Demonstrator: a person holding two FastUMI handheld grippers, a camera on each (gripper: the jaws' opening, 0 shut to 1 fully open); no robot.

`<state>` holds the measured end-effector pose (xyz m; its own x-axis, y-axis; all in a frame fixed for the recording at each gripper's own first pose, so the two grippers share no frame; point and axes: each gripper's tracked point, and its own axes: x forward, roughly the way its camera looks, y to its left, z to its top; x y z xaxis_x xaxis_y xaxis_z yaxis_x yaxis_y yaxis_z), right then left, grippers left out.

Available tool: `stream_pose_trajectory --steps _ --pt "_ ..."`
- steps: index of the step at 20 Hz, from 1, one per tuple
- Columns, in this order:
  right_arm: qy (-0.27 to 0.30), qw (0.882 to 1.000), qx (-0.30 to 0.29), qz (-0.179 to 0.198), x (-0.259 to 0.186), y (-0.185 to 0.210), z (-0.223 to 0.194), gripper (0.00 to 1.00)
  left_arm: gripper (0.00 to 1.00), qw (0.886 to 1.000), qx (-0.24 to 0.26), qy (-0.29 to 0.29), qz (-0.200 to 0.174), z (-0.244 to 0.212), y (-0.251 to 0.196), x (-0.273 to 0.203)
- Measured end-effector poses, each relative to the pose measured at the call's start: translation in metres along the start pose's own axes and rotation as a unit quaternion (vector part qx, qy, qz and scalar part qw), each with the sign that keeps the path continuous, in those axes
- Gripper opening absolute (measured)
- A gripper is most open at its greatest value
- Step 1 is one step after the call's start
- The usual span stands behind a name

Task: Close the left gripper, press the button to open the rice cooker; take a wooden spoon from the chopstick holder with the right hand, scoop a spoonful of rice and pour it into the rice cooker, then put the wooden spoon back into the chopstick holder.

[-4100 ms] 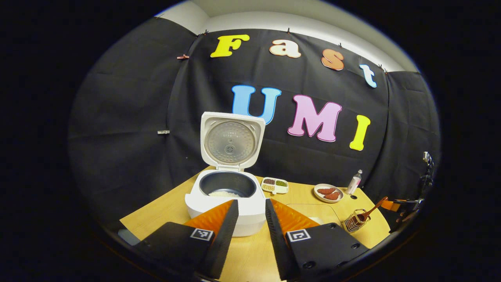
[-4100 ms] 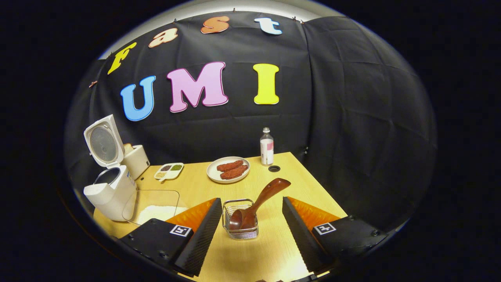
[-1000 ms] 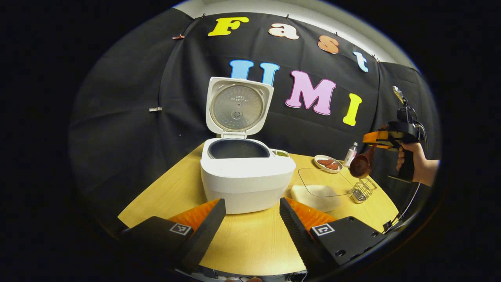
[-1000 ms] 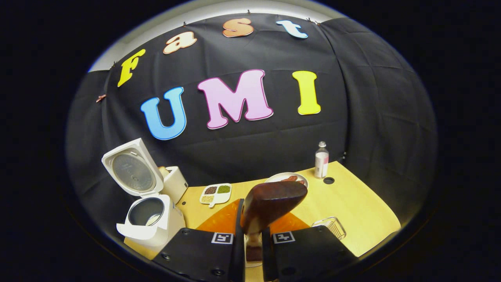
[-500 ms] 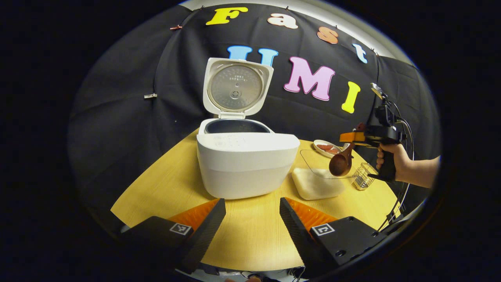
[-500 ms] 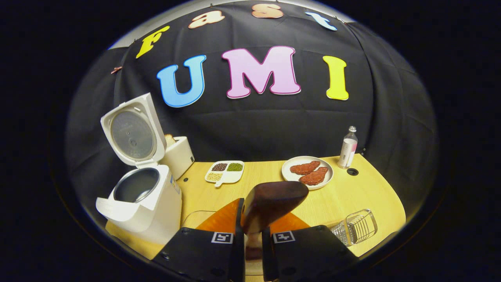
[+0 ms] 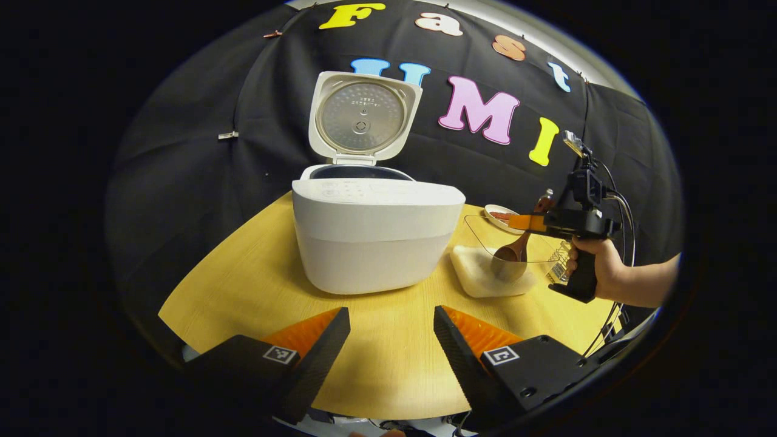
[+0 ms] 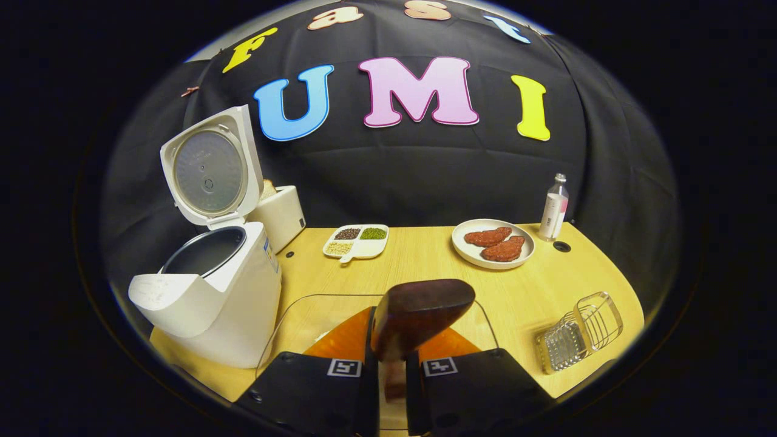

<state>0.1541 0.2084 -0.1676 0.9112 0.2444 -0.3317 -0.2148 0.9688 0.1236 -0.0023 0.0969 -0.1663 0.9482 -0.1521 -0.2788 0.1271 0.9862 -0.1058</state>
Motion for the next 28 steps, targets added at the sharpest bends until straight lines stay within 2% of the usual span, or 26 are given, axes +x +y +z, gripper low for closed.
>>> stream_pose_trajectory --steps 3,4,5,6,15,19,25,28 --pt "0.011 0.999 0.053 -0.003 -0.007 0.012 -0.007 0.22 0.96 1.0 0.0 -0.004 0.003 0.005 0.005 0.0" --pt "0.014 0.998 0.065 -0.007 -0.008 0.015 -0.009 0.22 0.96 1.0 0.0 -0.004 0.005 0.004 0.007 0.0" --pt "0.019 0.997 0.076 -0.004 -0.01 0.018 -0.01 0.17 0.96 1.0 0.0 -0.003 0.01 0.004 0.01 -0.001" --pt "0.022 0.996 0.086 -0.001 -0.012 0.021 -0.011 0.22 0.96 1.0 -0.001 -0.004 0.013 0.004 0.013 -0.002" --pt "0.047 0.982 0.181 0.008 -0.022 0.034 -0.01 0.22 0.95 1.0 -0.003 0.01 0.016 -0.005 0.013 -0.011" --pt "0.048 0.965 0.256 0.003 -0.027 0.019 0.002 0.22 0.96 1.0 -0.006 0.011 0.017 -0.004 0.007 -0.014" --pt "0.04 0.948 0.316 -0.022 -0.041 -0.017 0.016 0.22 0.96 1.0 0.003 0.006 0.021 0.003 0.0 -0.021" --pt "0.04 0.935 0.349 -0.038 -0.046 -0.038 0.022 0.22 0.96 1.0 0.0 0.001 0.019 0.008 -0.005 -0.024"
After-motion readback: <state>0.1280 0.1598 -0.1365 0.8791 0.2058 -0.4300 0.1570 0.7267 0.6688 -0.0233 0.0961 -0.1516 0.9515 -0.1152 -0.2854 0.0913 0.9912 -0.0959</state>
